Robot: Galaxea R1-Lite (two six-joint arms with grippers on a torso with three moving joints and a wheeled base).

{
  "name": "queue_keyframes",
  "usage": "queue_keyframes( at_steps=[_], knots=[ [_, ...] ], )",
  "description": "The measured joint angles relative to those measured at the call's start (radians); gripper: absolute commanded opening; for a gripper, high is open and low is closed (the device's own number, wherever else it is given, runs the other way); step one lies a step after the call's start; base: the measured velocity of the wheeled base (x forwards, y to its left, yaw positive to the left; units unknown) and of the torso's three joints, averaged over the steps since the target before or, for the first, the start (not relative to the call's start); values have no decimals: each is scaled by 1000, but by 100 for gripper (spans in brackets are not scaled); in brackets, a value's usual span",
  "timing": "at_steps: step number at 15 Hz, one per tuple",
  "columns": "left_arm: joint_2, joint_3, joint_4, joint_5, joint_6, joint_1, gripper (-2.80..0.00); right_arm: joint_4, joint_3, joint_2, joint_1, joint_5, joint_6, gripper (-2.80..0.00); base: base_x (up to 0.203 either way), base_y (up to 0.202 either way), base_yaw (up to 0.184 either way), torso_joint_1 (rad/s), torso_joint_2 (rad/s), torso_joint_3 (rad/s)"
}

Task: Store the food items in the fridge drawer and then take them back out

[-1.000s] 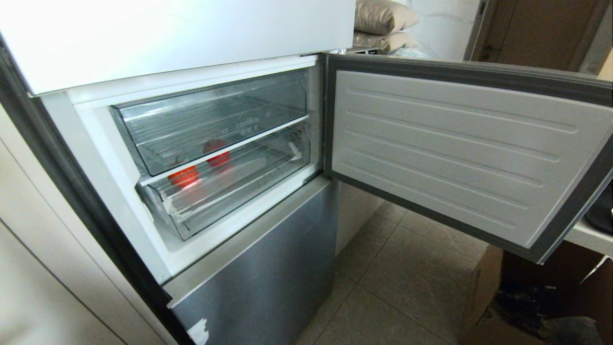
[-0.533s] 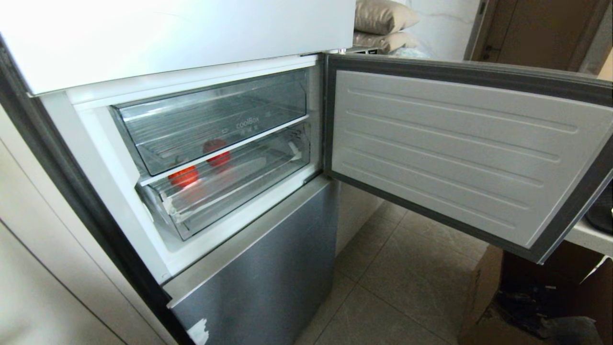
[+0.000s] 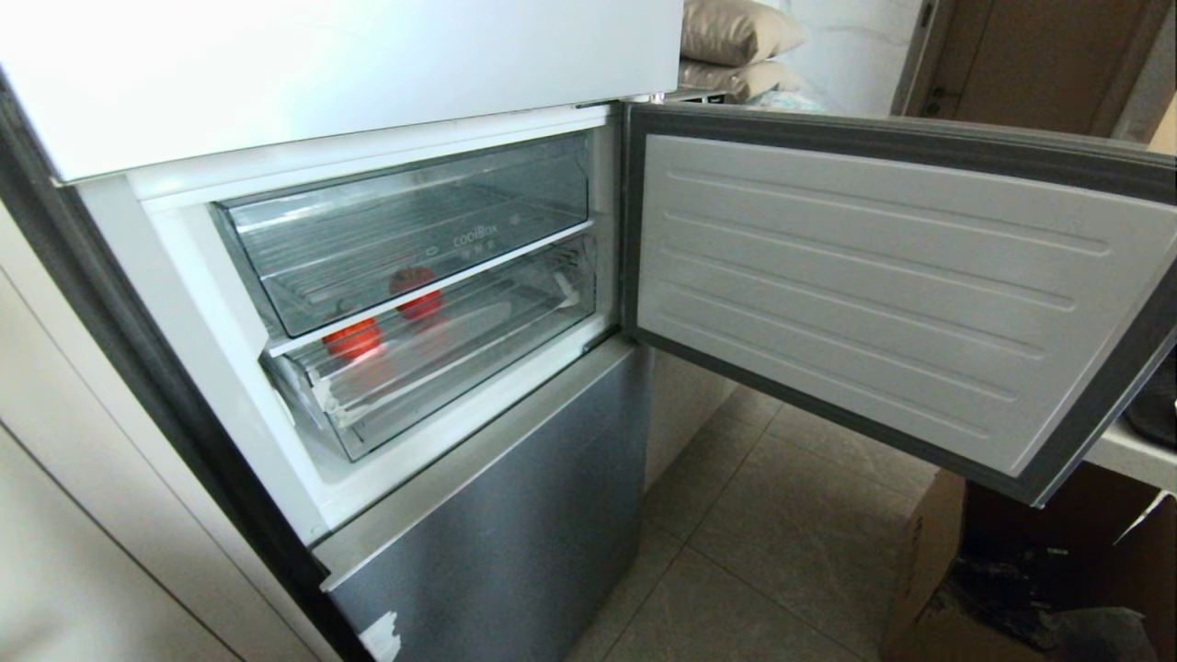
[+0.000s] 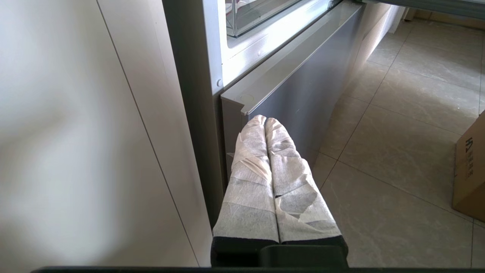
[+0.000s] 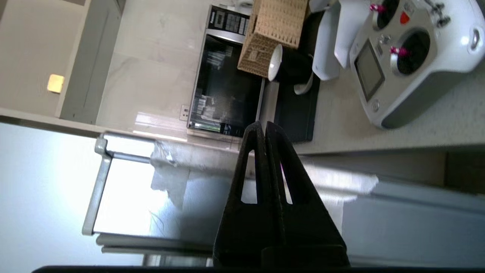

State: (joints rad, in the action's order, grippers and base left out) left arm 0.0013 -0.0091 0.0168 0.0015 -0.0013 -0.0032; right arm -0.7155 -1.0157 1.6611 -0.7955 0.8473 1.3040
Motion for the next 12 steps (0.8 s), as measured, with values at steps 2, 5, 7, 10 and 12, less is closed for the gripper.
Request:
queue_keyframes(
  at_steps=[2, 5, 7, 10, 12],
  knots=[
    [0, 0, 0, 0, 0, 0, -280, 26, 33, -38, -1, 13, -3, -280, 0, 0, 0, 0, 0, 0],
    [0, 0, 0, 0, 0, 0, -280, 17, 122, -132, -4, 50, -7, -280, 0, 0, 0, 0, 0, 0],
    [0, 0, 0, 0, 0, 0, -280, -19, 149, -176, -50, 15, -10, -280, 0, 0, 0, 0, 0, 0],
    [0, 0, 0, 0, 0, 0, -280, -156, 161, -187, -123, -110, -10, -280, 0, 0, 0, 0, 0, 0],
    [0, 0, 0, 0, 0, 0, -280, -243, 161, -163, -140, -143, -10, -280, 0, 0, 0, 0, 0, 0]
  ],
)
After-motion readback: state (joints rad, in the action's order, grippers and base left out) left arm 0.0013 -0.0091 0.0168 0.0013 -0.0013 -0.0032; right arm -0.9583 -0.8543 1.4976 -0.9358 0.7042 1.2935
